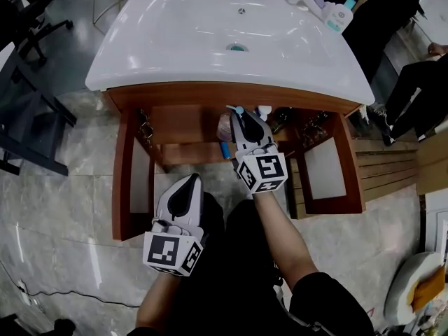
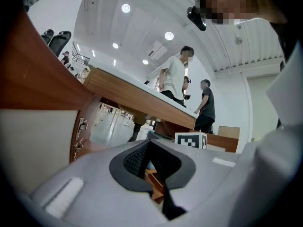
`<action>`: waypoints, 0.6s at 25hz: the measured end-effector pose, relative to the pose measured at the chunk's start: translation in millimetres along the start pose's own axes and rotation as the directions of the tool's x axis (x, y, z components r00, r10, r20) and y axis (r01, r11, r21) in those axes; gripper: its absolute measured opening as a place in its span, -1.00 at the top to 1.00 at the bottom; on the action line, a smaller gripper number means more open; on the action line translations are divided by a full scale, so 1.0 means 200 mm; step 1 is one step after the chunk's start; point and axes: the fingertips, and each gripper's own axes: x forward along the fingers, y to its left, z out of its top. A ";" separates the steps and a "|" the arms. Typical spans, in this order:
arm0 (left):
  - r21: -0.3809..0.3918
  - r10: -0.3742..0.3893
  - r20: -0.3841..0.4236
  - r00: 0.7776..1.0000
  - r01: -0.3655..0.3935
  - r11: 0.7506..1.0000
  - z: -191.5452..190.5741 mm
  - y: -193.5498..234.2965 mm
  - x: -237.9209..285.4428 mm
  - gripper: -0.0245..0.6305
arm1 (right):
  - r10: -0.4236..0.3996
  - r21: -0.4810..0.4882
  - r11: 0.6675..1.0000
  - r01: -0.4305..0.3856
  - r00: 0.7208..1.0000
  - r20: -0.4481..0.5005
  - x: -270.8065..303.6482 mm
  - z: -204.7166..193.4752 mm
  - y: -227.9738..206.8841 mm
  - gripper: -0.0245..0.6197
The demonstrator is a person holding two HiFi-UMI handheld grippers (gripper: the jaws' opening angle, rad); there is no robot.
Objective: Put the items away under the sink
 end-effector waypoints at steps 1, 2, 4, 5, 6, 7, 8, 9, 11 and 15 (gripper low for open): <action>0.000 0.000 0.002 1.000 0.000 1.000 0.00 0.00 0.00 0.91 | -0.003 -0.001 1.000 0.003 1.000 0.001 0.01 0.00 0.00 0.70; -0.001 0.001 0.003 1.000 -0.001 1.000 0.00 0.01 0.00 0.91 | -0.005 -0.003 1.000 0.005 1.000 0.002 0.03 0.00 0.00 0.70; -0.003 0.000 0.002 1.000 0.000 1.000 0.00 0.01 -0.01 0.91 | -0.009 -0.007 1.000 0.009 1.000 0.000 0.05 0.00 -0.01 0.70; -0.004 -0.001 0.000 1.000 0.001 1.000 0.00 0.01 -0.01 0.91 | -0.012 -0.009 1.000 0.012 1.000 -0.002 0.06 -0.01 -0.01 0.70; -0.005 -0.002 -0.001 1.000 0.002 1.000 -0.01 0.01 -0.01 0.91 | -0.015 -0.010 1.000 0.015 1.000 -0.003 0.06 -0.01 -0.01 0.70; -0.005 -0.003 -0.001 1.000 0.003 1.000 -0.01 0.01 -0.02 0.91 | -0.017 -0.011 1.000 0.017 1.000 -0.004 0.07 -0.02 -0.01 0.70; -0.004 -0.005 -0.001 1.000 0.005 1.000 -0.01 0.01 -0.02 0.91 | -0.020 -0.011 1.000 0.020 1.000 -0.004 0.07 -0.02 -0.02 0.70; -0.003 -0.007 0.000 1.000 0.007 1.000 -0.01 0.01 -0.02 0.91 | -0.022 -0.011 1.000 0.022 1.000 -0.004 0.08 -0.02 -0.02 0.70; -0.002 -0.009 0.004 1.000 0.009 1.000 -0.01 0.02 -0.02 0.91 | -0.024 -0.014 1.000 0.024 1.000 -0.003 0.10 -0.02 -0.02 0.70; -0.009 -0.007 -0.001 1.000 0.007 1.000 -0.03 0.02 -0.03 0.91 | -0.027 -0.017 0.999 0.027 1.000 -0.011 0.10 -0.05 -0.02 0.70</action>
